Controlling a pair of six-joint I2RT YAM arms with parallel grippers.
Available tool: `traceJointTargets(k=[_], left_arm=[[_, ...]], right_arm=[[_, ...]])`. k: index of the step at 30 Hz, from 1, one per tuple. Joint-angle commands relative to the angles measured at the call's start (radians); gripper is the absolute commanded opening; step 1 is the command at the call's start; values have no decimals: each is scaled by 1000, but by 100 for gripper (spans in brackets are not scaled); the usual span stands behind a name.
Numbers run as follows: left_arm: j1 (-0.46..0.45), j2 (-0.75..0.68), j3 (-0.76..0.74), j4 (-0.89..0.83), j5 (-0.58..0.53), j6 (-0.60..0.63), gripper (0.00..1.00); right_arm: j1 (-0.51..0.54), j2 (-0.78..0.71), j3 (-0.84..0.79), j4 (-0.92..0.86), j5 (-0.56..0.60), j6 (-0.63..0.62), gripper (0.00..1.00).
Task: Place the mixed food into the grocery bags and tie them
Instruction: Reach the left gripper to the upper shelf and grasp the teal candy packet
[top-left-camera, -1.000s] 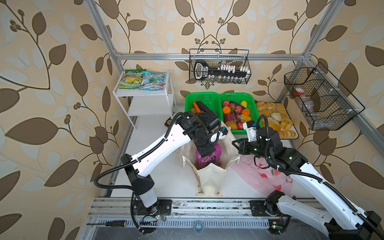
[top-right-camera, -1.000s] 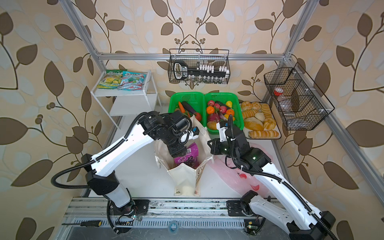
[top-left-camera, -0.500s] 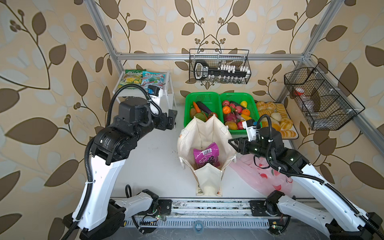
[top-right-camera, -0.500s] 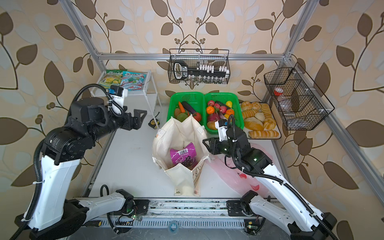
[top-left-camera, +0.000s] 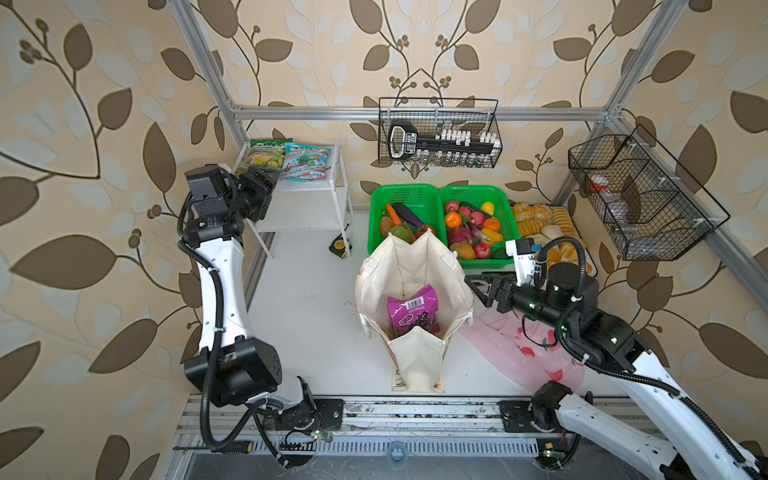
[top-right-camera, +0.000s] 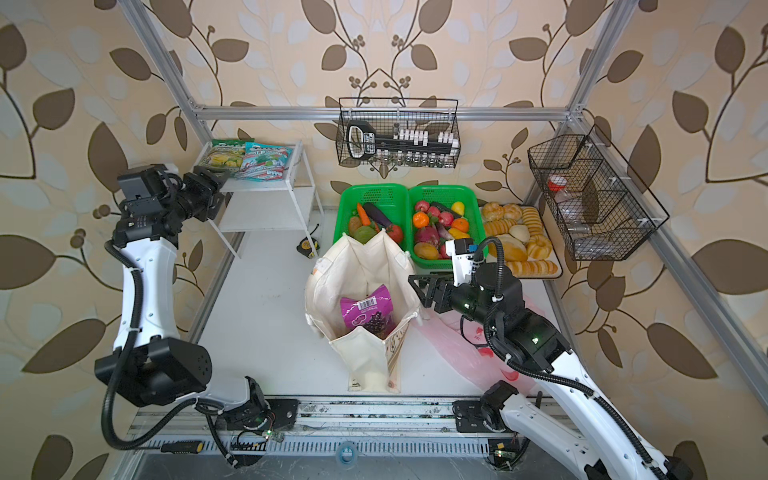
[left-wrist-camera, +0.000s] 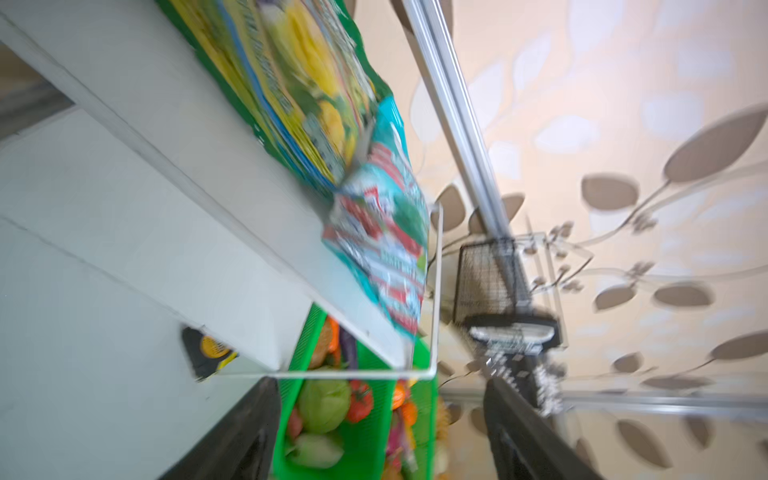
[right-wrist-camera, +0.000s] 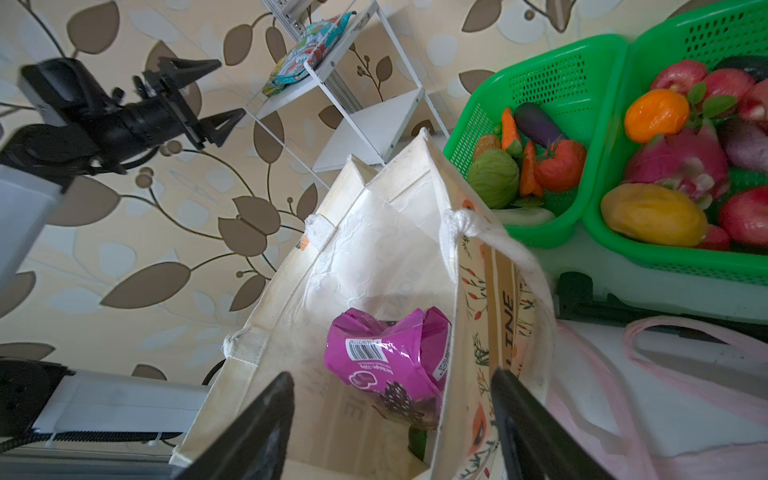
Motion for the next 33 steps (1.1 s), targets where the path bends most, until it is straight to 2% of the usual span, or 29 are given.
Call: traceJointTargets(k=[1,2,4,6,13,23,28,33], left_arm=[[17,35,65,244,157,-260,78],[17,49,98,167,129,-230,78],[17,67,112,130,106,-217,76],[17,87,115,124,99,-220,68],[17,166,171,99,156,-215,58],[17,207,183,39,137,-173,59],[11,238,231,-19,147,-145,52],[4,242,219,16,153,-161,49]], right_arm=[[-12,-25,-10,9,22,3,75],[-15,-30,-13,5,22,3,76],[-17,-38,-20,-3,26,4,76],[-20,-43,-26,-8,31,7,76],[-21,-47,-34,-8,36,16,76],[-23,-45,-34,-13,46,22,76],[-23,-45,-35,-17,49,25,76],[-23,-47,-39,-26,55,29,76]])
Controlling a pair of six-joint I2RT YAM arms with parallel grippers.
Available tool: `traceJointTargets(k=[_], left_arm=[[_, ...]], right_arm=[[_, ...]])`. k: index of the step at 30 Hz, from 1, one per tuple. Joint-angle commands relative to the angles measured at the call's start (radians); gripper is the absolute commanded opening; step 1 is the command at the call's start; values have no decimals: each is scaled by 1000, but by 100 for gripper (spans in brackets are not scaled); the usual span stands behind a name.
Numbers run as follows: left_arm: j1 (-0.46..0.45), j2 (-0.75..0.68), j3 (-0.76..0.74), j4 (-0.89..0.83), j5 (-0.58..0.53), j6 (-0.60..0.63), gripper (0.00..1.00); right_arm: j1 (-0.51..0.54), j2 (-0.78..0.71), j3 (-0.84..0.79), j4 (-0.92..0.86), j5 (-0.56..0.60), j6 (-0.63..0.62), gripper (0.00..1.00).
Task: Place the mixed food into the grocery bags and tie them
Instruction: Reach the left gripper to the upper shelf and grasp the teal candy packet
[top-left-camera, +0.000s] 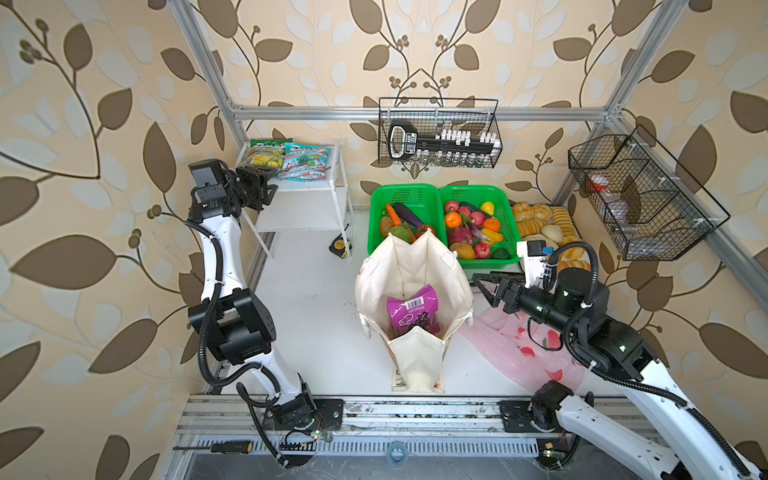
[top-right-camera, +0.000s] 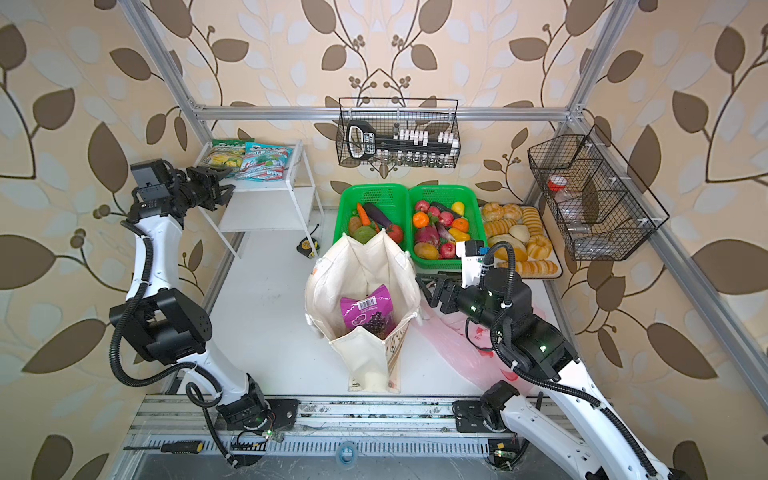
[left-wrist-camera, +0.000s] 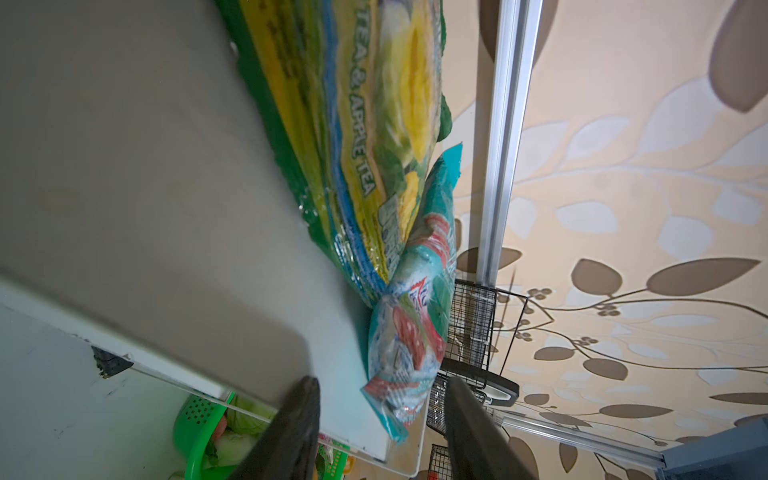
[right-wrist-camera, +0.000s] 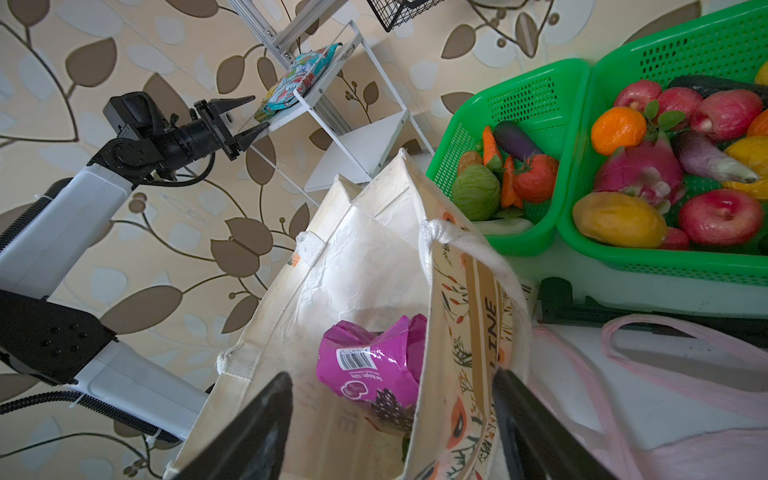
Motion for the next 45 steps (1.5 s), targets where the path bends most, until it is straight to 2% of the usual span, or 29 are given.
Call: traceJointTargets(k=[1,16,21,32,37,43,45], left_arm=[[-14,-3,40,27,32,13,48],[-52,14,37,35,4,7,43],[-63,-2,-36,159,-26,-47,43],[-88,30,-42,171,-38,-50,42],[-92,33,-47,180,-29,-55,29],[-94,12,-47,197,16,-38,2],[-94,-10,-49,193,14,-27,0]], right_arm=[[-2,-7,-21,-19,18,10,76],[-2,-9,-27,-30,17,16,76],[-2,-6,-26,-29,15,17,76],[-2,-3,-23,-22,3,24,76],[-2,-2,-23,-11,-8,30,77],[-2,-5,-27,-14,-2,34,76],[-2,-6,-27,-18,-1,34,77]])
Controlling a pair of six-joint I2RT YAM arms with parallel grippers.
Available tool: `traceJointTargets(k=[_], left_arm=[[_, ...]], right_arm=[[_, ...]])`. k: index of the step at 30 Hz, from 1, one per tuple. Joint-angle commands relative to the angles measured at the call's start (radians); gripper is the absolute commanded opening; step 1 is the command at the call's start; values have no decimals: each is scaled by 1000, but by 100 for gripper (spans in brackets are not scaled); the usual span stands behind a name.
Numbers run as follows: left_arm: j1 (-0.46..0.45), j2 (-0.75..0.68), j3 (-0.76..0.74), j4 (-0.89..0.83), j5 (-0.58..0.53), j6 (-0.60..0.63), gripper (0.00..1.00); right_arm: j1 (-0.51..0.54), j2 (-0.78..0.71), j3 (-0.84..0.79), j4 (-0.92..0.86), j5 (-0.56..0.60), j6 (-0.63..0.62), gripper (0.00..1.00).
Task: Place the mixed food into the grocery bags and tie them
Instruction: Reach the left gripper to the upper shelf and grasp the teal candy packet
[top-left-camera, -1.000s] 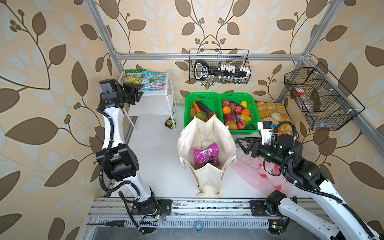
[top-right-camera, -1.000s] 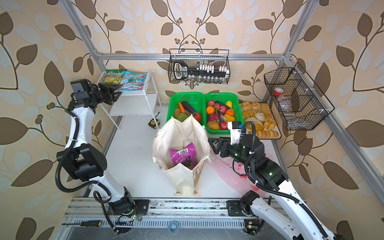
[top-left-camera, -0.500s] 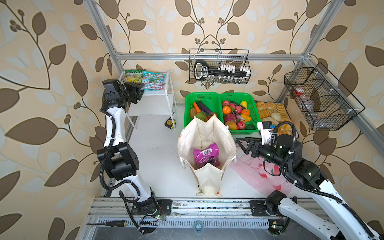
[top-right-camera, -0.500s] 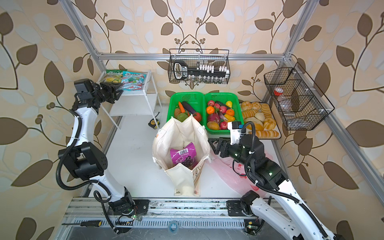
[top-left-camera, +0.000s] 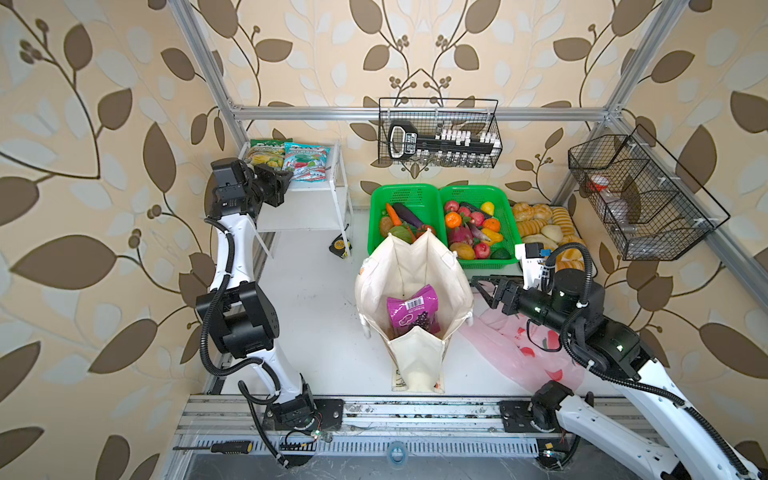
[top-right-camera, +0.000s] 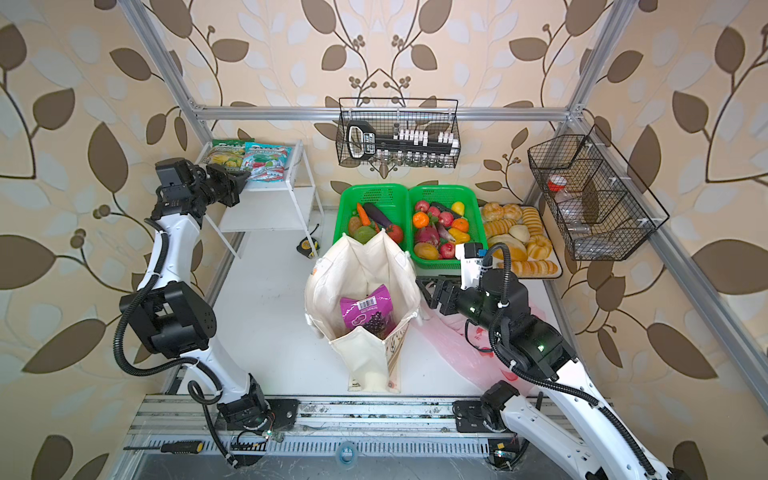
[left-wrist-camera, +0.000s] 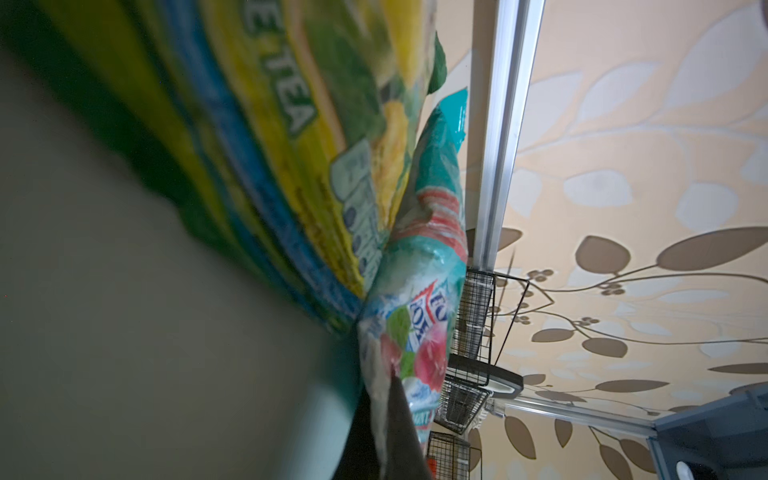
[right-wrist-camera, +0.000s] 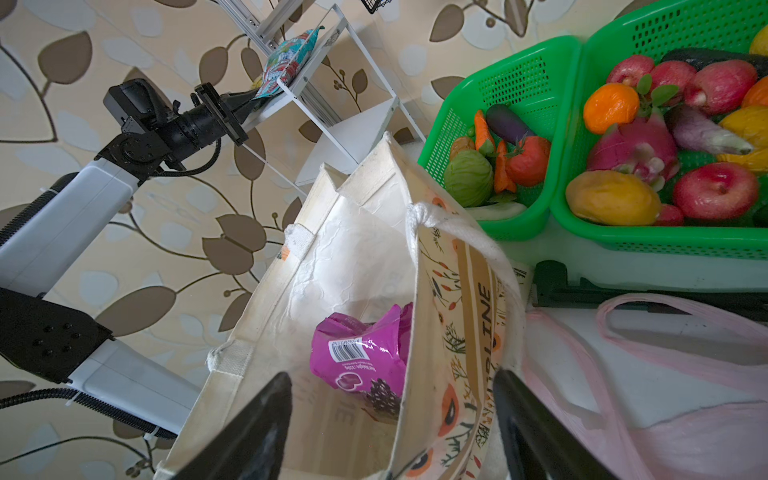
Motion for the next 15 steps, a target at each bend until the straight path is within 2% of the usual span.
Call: traceJointTargets(k=[1,7,12,15], left_arm=[[-4,-54,-1,38,29,28,0],[-8,-122,17,107,73,47,0],[-14,-123,147,124,108,43,0],[-28,-183,139,126,111,76,0]], right_arm=[[-2,-8,-13,-1,-1,9,76],[-2,-18,-20,3,9,13,77],[-2,-4,-19,15,-1,17,77],[-2,2,-16,17,3,23,77]])
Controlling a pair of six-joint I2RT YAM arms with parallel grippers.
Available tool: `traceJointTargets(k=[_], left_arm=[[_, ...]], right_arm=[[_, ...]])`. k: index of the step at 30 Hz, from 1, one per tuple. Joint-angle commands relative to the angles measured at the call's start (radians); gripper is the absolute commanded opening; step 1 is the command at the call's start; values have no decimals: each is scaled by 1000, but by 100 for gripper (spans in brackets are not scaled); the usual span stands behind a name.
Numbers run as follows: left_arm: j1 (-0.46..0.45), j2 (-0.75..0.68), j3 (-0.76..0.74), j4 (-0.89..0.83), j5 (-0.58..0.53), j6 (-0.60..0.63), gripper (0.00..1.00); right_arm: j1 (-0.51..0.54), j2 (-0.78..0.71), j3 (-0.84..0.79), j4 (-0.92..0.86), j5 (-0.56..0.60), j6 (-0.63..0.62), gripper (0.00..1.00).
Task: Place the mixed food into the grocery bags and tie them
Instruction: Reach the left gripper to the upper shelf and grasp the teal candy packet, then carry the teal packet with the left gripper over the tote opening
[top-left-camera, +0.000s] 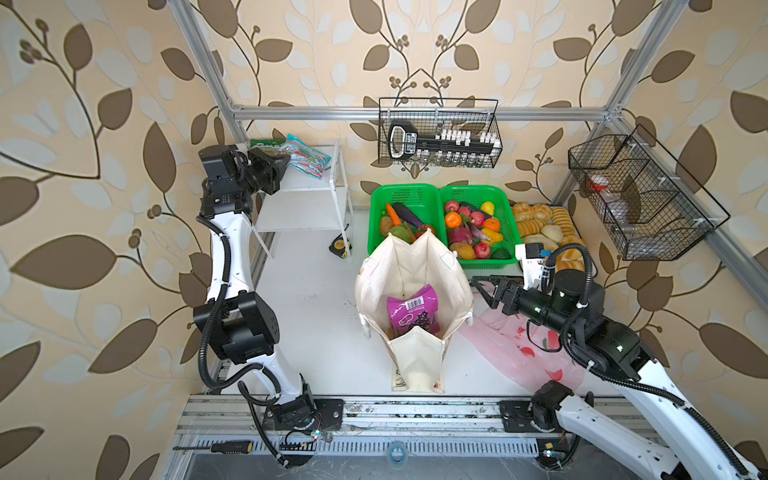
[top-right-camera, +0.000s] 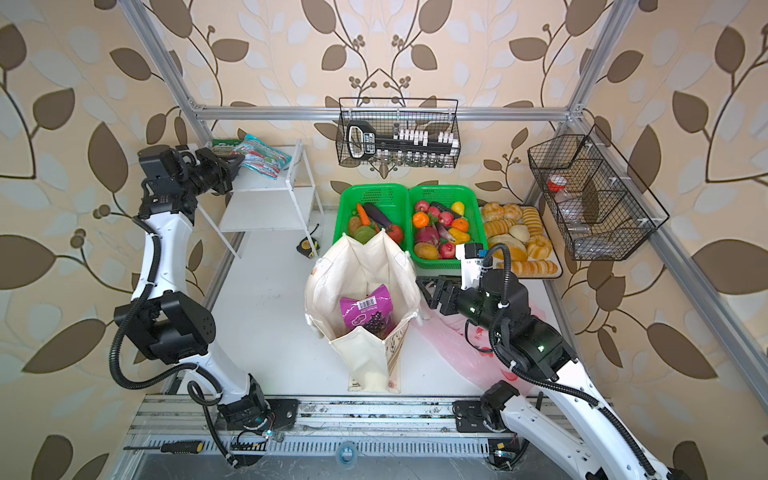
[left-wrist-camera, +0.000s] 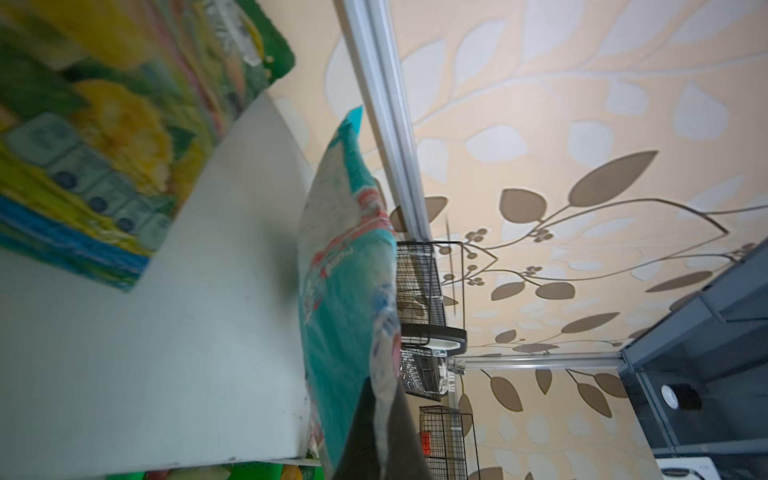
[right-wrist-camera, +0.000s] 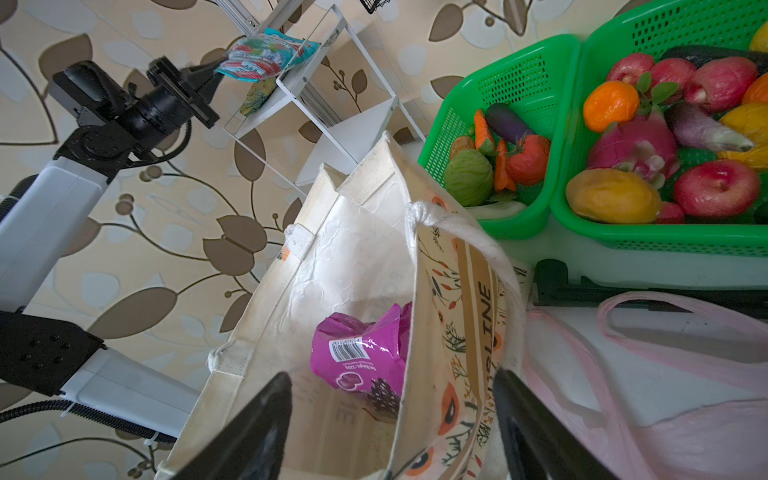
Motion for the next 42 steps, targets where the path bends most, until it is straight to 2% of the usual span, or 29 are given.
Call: traceJointTargets(k=[1,7,11,16,18,25,32,39,42], left_arm=[[-26,-136,47,84,67,59,0],[-105,-277,-7,37,163,210,0],[-214,-386,-52,-56,184,338,0],[-382,-512,-263,1,242,335,0],[-440,-543,-335,-33,260,328,0],[-672,-659,-637,-56,238,319,0],[-787,-634,-713,-99,144,327,0],[-923,-522,-630,-318,109,474,0],[-941,-526,-617,-407,93,536,0]], right_arm=[[-2,0,-15,16,6,16,77],[-3,6,-21,28,7,13,77],[-3,19,-17,31,2,12,77],[-2,24,-20,45,3,23,76],[-2,26,-22,48,4,27,77],[-1,29,-15,43,16,41,77],[-2,34,-27,48,0,64,77],[-2,32,-39,35,0,68,77],[-1,33,-39,30,-1,68,77]])
